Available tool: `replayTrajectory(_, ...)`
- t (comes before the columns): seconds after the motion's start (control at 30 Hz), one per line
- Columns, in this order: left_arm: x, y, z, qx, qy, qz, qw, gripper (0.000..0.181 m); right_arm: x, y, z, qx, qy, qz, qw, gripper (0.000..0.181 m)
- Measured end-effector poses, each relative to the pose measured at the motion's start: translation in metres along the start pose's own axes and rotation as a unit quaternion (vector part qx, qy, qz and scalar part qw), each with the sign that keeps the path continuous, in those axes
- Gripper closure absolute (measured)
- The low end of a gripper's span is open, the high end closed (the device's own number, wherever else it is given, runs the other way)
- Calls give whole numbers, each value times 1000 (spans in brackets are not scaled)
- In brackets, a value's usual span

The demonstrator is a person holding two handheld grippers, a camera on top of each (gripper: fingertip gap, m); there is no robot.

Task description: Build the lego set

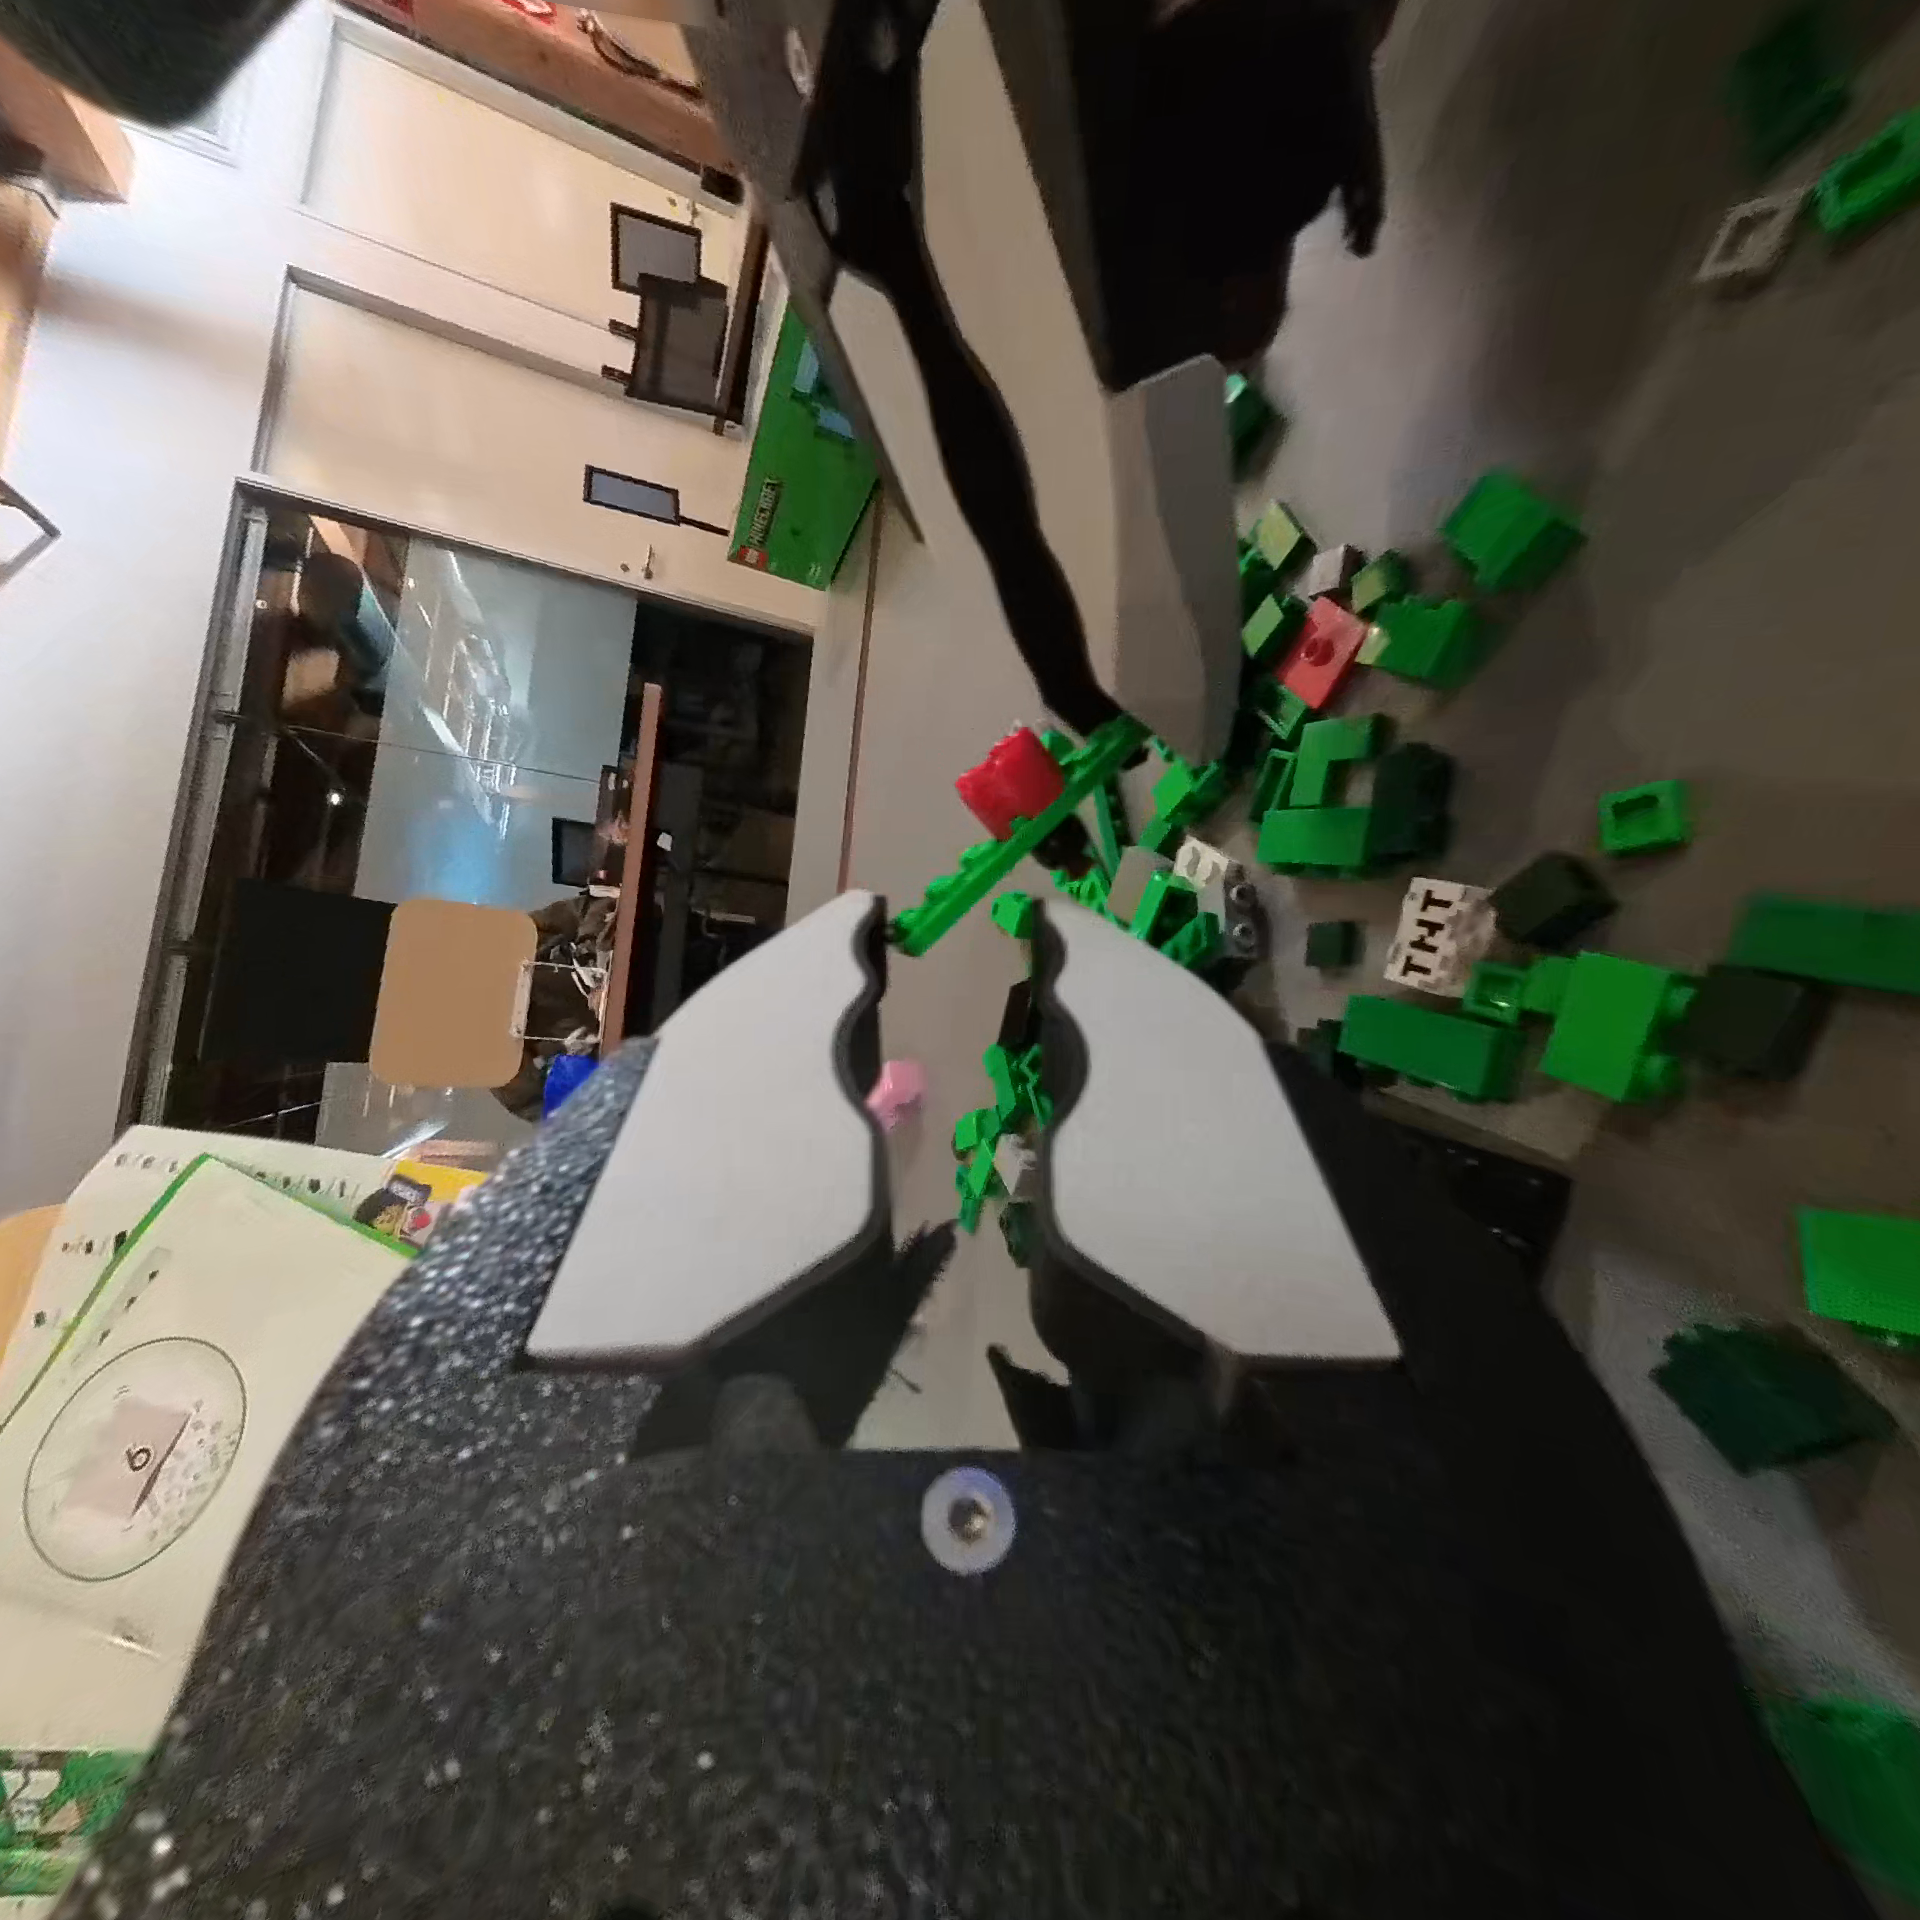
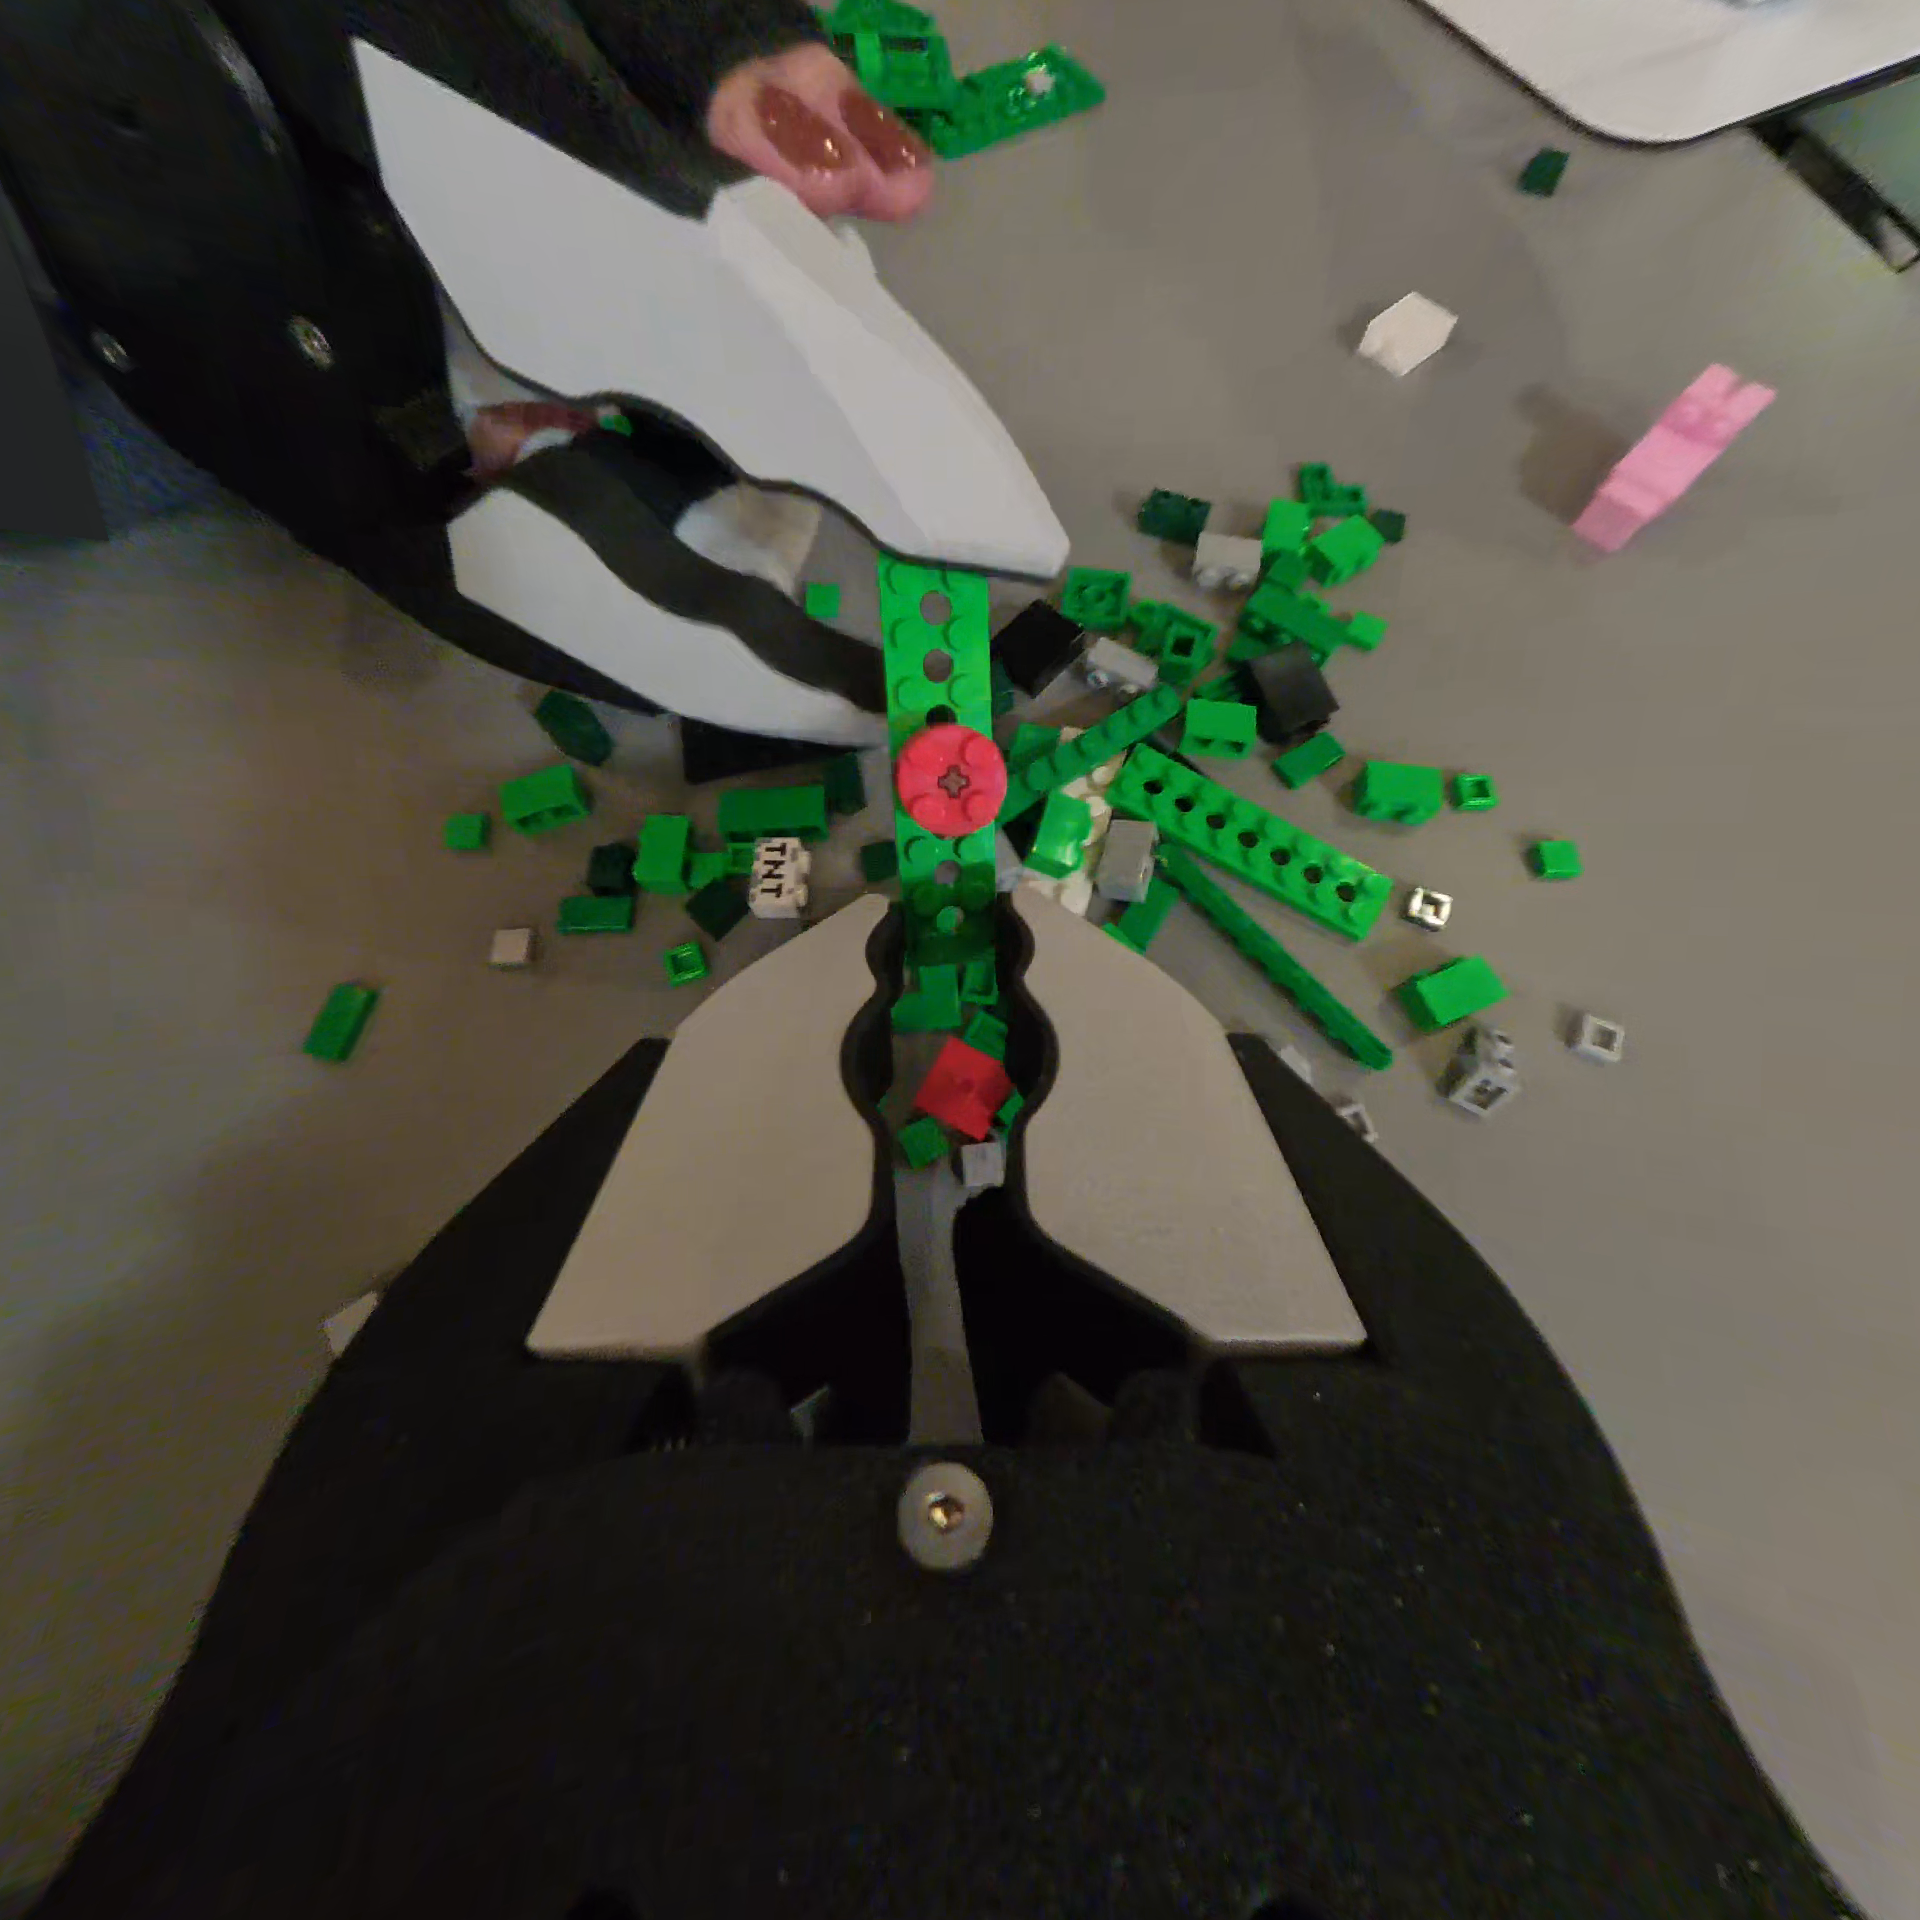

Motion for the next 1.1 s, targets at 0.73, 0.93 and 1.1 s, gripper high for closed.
replayTrajectory(0.73,-1,-2,-1,4,-4,-12,1000,177,8,-14,18,156,90,42,983,144)
replayTrajectory(0.93,5,-5,6,25,66,-5,997,177,2,1,16,148,96,80,981,164)
replayTrajectory(1.1,-9,-7,6,35,3,37,999,177,5,-6,26,226,170,117,952,165)
Point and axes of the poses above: each gripper's, where its closed fingertips meet, y out along the fingers, z out of its top, x = y × z across the jaws, the point moved 6 cm from there along -y, back along the fingers, and after that the axes turned 4 degrees about z, right-handed, at the moved point
